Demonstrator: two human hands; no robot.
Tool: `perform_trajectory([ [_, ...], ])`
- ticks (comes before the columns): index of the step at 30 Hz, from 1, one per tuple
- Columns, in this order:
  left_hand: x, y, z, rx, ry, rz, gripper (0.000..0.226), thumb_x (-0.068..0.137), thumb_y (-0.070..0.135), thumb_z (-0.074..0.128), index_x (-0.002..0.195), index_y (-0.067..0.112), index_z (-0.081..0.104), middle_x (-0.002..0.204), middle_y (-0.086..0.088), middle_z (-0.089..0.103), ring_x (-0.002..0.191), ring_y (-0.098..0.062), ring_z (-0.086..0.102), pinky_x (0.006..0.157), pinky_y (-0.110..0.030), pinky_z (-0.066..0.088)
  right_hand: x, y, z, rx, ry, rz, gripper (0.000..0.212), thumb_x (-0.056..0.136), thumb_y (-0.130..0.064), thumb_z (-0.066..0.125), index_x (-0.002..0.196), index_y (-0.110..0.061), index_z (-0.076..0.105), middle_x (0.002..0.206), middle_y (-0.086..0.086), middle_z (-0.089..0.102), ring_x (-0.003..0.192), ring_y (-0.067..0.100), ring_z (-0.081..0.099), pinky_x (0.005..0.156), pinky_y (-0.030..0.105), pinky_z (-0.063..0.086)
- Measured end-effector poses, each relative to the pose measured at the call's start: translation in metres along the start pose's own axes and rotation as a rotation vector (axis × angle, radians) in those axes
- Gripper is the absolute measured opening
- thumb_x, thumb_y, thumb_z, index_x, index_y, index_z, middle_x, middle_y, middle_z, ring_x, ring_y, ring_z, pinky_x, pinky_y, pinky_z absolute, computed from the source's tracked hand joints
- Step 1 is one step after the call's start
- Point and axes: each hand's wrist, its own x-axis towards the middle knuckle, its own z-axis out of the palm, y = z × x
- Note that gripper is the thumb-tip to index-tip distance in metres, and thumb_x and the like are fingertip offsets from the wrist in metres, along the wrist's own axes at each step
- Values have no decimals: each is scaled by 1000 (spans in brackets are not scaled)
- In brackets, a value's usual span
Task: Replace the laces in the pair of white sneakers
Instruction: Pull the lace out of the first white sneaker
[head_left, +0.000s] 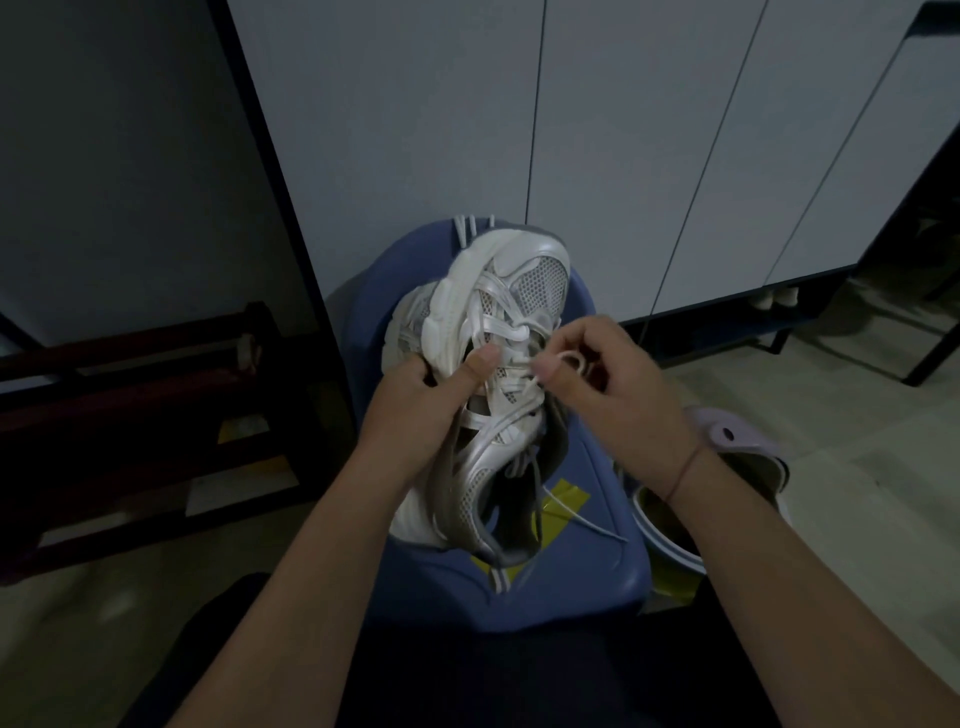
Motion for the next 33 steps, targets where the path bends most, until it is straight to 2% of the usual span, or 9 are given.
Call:
perform_trajectory([
  [5, -1, 1, 2, 30, 7, 12, 55, 55, 71, 65, 86, 26, 69, 84, 13, 74, 83, -4, 69, 81, -28, 55, 3, 0, 6, -198, 0, -144, 26, 85, -39, 57, 76, -14, 56, 76, -2, 50, 70, 9, 50, 66, 18, 42],
  [10, 5, -5, -5, -31, -3, 2, 56, 57, 71, 70, 94, 29, 71, 93, 12, 76, 92, -8, 71, 93, -38, 55, 11, 14, -15, 101, 315, 208, 26, 88, -32, 55, 73, -10, 52, 69, 14, 51, 67, 13, 45, 67, 34, 42],
  [13, 5, -5, -4, -24, 6, 4, 51, 58, 70, 71, 91, 31, 70, 91, 13, 75, 91, -7, 71, 94, -39, 55, 8, 14, -14, 43, 184, 162, 15, 92, -16, 57, 78, -19, 52, 75, -1, 54, 68, 1, 48, 68, 21, 43],
  [15, 5, -5, -2, 3, 24, 0, 54, 56, 74, 73, 88, 30, 69, 90, 13, 75, 90, -8, 70, 93, -40, 55, 4, 6, -6, -28, 56, 27, 10, 92, -25, 55, 84, -19, 53, 82, -5, 52, 74, -1, 50, 71, 14, 41],
  [20, 4, -3, -1, 38, 25, -4, 60, 56, 78, 73, 89, 29, 69, 92, 10, 75, 90, -10, 70, 92, -41, 55, 4, 2, 7, -313, -38, -106, 31, 84, -49, 52, 74, -20, 53, 75, -6, 49, 75, 16, 49, 71, 34, 42],
  [23, 4, -3, -3, -4, 9, -4, 54, 57, 71, 69, 91, 30, 69, 93, 12, 75, 91, -7, 70, 93, -37, 55, 6, 2, 1, -31, 125, -23, 25, 88, -29, 57, 73, -10, 52, 67, 1, 48, 63, 5, 45, 62, 19, 39],
  [27, 6, -4, -5, -11, 24, -6, 63, 54, 77, 74, 94, 28, 70, 91, 11, 76, 90, -10, 71, 92, -41, 55, 9, 19, -17, 62, 392, 200, 33, 92, -20, 57, 73, 5, 46, 67, 16, 42, 61, 9, 36, 57, 22, 33],
  [30, 6, -5, -4, 2, 21, -19, 59, 54, 76, 75, 89, 29, 69, 90, 11, 75, 90, -11, 71, 92, -43, 55, 8, 19, -13, -74, 264, 133, 20, 91, -19, 59, 78, -6, 52, 76, 19, 53, 64, 11, 44, 62, 18, 41],
  [33, 6, -5, -2, 14, 32, -16, 58, 53, 75, 72, 87, 28, 69, 90, 10, 75, 90, -11, 71, 93, -43, 55, 5, 10, -2, -197, 75, -80, 19, 87, -36, 55, 81, -18, 55, 79, -4, 54, 77, 7, 51, 72, 18, 41],
])
